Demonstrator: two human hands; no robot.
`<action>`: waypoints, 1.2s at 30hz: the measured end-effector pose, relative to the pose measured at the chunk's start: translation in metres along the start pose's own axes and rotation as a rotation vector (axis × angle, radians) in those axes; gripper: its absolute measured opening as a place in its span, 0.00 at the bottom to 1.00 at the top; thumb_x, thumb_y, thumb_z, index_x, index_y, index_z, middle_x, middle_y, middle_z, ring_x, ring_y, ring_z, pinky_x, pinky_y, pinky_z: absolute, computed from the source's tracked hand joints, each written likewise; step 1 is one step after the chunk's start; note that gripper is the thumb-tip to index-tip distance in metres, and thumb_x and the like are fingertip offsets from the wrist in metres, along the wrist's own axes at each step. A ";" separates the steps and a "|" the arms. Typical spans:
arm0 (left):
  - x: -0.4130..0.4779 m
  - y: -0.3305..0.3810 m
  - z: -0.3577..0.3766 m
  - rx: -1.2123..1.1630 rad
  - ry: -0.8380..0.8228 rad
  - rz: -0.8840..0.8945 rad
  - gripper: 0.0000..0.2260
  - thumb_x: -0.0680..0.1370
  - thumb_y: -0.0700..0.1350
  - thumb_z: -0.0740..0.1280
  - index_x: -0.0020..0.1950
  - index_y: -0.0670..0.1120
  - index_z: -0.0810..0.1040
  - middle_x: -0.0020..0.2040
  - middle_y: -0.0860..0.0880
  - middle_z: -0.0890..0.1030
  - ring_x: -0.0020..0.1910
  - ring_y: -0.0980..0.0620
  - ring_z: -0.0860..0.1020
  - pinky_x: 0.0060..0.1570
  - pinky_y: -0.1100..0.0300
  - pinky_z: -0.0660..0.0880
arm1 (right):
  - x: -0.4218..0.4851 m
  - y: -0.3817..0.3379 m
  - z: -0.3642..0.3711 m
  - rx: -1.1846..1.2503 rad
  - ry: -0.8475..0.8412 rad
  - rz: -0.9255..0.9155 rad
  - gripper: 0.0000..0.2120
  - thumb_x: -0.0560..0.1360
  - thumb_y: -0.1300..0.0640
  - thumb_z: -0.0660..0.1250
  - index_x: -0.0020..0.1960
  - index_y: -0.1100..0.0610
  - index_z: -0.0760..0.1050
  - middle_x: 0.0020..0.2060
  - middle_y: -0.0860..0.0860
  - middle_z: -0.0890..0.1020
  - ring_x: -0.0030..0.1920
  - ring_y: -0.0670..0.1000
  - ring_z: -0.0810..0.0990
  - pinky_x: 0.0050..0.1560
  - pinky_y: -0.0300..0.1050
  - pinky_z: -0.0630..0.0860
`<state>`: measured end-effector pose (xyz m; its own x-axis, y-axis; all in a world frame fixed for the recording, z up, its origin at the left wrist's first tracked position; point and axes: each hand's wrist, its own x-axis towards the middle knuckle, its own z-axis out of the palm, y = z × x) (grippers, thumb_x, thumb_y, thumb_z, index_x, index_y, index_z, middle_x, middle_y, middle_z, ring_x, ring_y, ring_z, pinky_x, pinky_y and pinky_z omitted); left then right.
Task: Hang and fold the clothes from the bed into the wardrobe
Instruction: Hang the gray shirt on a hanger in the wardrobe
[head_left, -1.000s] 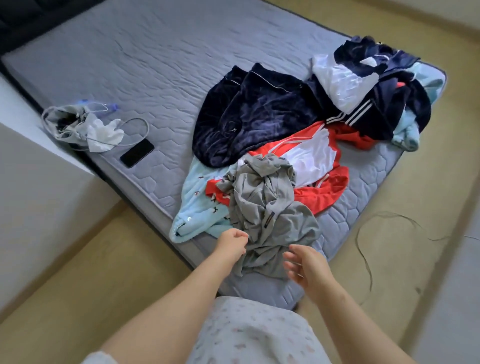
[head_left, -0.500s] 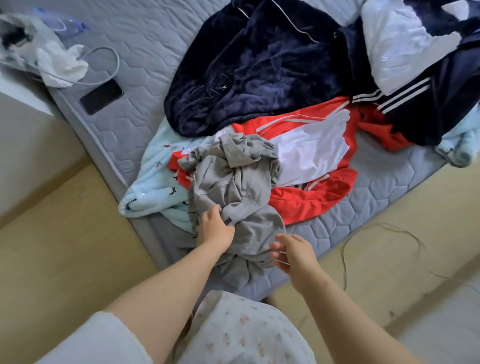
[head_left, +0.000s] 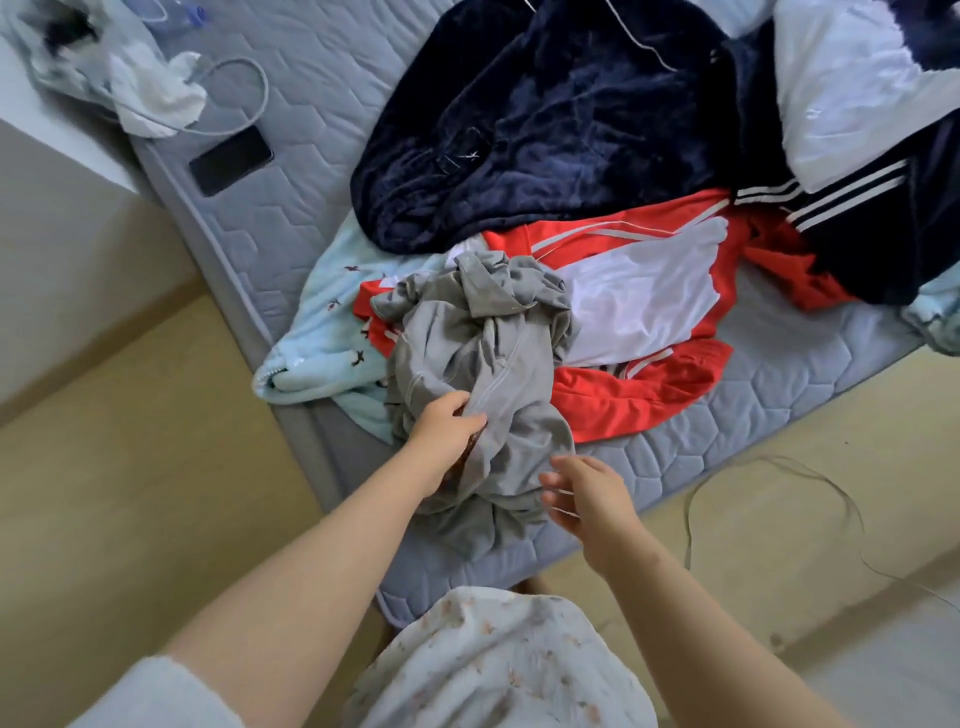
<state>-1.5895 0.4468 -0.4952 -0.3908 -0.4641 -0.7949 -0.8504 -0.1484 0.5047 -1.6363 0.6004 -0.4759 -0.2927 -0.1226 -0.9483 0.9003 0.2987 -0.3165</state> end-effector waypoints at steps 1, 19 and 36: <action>-0.010 0.005 -0.006 -0.105 -0.030 -0.001 0.06 0.79 0.40 0.62 0.51 0.47 0.77 0.48 0.50 0.80 0.44 0.53 0.77 0.40 0.61 0.73 | -0.007 -0.005 0.005 -0.022 -0.015 -0.039 0.05 0.78 0.61 0.60 0.44 0.56 0.73 0.33 0.52 0.76 0.29 0.48 0.71 0.30 0.36 0.68; -0.177 -0.036 -0.151 0.048 0.072 0.473 0.18 0.78 0.32 0.54 0.51 0.52 0.77 0.50 0.51 0.79 0.48 0.55 0.78 0.50 0.59 0.74 | -0.190 0.029 0.127 -0.243 -0.088 -0.690 0.13 0.76 0.70 0.56 0.46 0.58 0.76 0.33 0.51 0.75 0.30 0.44 0.73 0.26 0.29 0.70; -0.251 -0.082 -0.230 0.269 0.649 0.864 0.13 0.69 0.42 0.67 0.30 0.50 0.64 0.30 0.52 0.69 0.35 0.48 0.69 0.32 0.58 0.56 | -0.246 0.087 0.164 -0.761 -0.204 -1.023 0.13 0.68 0.64 0.71 0.33 0.51 0.71 0.27 0.45 0.72 0.26 0.40 0.71 0.28 0.30 0.67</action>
<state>-1.3403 0.3752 -0.2598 -0.6972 -0.6999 0.1551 -0.4603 0.6030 0.6516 -1.4329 0.5010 -0.2664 -0.6211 -0.7360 -0.2693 -0.1312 0.4364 -0.8901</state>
